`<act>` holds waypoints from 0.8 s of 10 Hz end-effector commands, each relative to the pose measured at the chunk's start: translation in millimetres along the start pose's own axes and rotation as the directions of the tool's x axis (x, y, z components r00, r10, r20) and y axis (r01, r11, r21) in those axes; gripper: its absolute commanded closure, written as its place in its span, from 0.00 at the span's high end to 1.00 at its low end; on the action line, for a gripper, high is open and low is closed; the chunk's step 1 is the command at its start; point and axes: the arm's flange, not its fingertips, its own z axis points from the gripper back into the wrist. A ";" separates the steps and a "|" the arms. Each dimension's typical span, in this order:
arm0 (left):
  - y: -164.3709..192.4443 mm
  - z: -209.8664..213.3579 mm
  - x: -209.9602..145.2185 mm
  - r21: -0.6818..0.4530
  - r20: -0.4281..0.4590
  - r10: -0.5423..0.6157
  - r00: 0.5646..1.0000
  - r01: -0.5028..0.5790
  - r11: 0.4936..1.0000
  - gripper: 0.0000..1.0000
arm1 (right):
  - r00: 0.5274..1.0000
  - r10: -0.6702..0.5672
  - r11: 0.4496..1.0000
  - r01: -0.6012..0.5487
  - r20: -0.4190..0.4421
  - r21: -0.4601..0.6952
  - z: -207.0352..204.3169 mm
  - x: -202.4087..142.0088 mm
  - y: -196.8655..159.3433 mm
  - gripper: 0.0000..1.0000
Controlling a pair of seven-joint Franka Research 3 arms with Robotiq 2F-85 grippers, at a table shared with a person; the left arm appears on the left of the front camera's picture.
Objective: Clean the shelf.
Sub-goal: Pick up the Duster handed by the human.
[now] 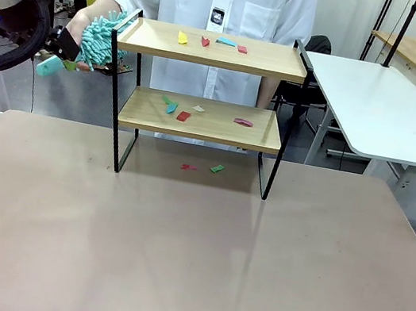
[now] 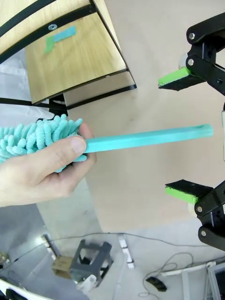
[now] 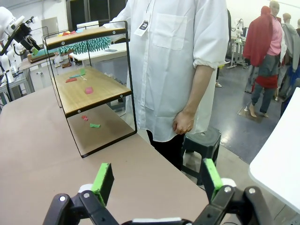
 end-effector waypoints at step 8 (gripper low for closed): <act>-3.1 -9.8 1.0 0.031 -0.027 0.031 0.999 -0.030 0.999 0.00 | 1.000 0.001 1.000 -0.001 -0.011 -0.001 -0.9 3.4 0.9 1.00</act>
